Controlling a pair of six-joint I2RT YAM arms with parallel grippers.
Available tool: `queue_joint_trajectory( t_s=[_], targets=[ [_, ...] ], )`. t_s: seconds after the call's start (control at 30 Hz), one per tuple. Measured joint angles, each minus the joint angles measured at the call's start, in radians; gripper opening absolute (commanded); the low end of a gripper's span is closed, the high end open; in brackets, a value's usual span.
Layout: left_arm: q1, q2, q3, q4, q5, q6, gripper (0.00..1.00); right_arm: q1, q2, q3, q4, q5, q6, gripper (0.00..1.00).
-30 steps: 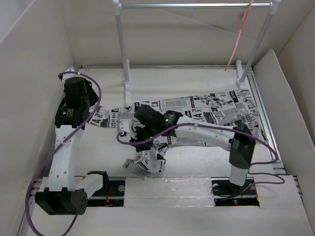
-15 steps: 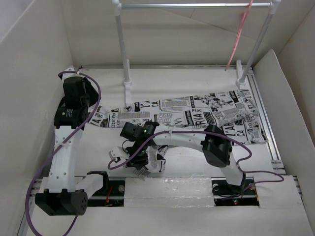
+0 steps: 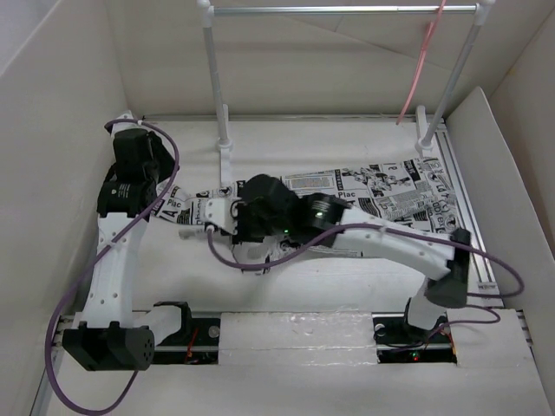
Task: Place the trousers on the hanger
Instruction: Flatten out the trousers at the center of the board.
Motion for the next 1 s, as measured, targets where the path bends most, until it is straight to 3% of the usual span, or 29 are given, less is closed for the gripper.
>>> queue_joint_trajectory(
  t_s=[0.1,0.23,0.27,0.3,0.33,0.37,0.4,0.43,0.5,0.67,0.77,0.8,0.83,0.93,1.0],
  targets=[
    [0.000,0.009,0.037,-0.003,-0.018,-0.002,0.40,-0.003,-0.138,0.003,0.103,0.089,0.036,0.00],
    [0.000,0.009,0.095,-0.007,-0.084,-0.002,0.40,0.030,-0.186,-0.056,0.235,0.138,0.093,0.00],
    [0.000,0.008,0.106,-0.007,-0.105,-0.002,0.40,0.052,-0.175,-0.090,0.267,0.152,0.110,0.07],
    [0.000,0.008,0.114,-0.008,-0.126,-0.002,0.40,0.076,-0.153,-0.117,0.303,0.168,0.138,0.21],
    [0.000,0.007,0.119,-0.008,-0.145,-0.002,0.40,0.109,-0.106,-0.150,0.303,0.169,0.140,0.21],
    [0.000,0.006,0.120,-0.008,-0.166,-0.002,0.41,0.140,-0.051,-0.169,0.303,0.178,0.158,0.28],
    [0.000,0.005,0.120,-0.012,-0.182,-0.002,0.41,0.169,0.010,-0.183,0.302,0.181,0.174,0.43],
    [0.000,0.004,0.117,-0.014,-0.196,-0.002,0.43,0.198,0.068,-0.199,0.301,0.176,0.187,0.48],
    [0.000,-0.005,0.091,-0.015,-0.219,-0.003,0.45,0.251,0.154,-0.244,0.290,0.153,0.203,0.57],
    [0.000,-0.053,-0.048,-0.030,-0.237,-0.014,0.47,0.318,0.119,-0.337,0.211,0.075,0.229,0.61],
    [0.000,-0.057,-0.105,-0.050,-0.225,-0.023,0.46,0.299,-0.014,-0.350,0.197,0.060,0.228,0.47],
    [0.000,-0.059,-0.123,-0.053,-0.216,-0.026,0.44,0.283,-0.067,-0.354,0.207,0.057,0.227,0.21],
    [0.000,-0.063,-0.142,-0.053,-0.204,-0.029,0.42,0.264,-0.120,-0.364,0.219,0.053,0.220,0.02],
    [0.000,-0.078,-0.186,-0.062,-0.132,-0.032,0.36,0.169,-0.230,-0.381,0.231,0.041,0.223,0.00],
    [-0.017,-0.090,-0.226,-0.060,-0.073,-0.034,0.24,0.096,-0.246,-0.385,0.230,0.042,0.222,0.00]
  ],
)
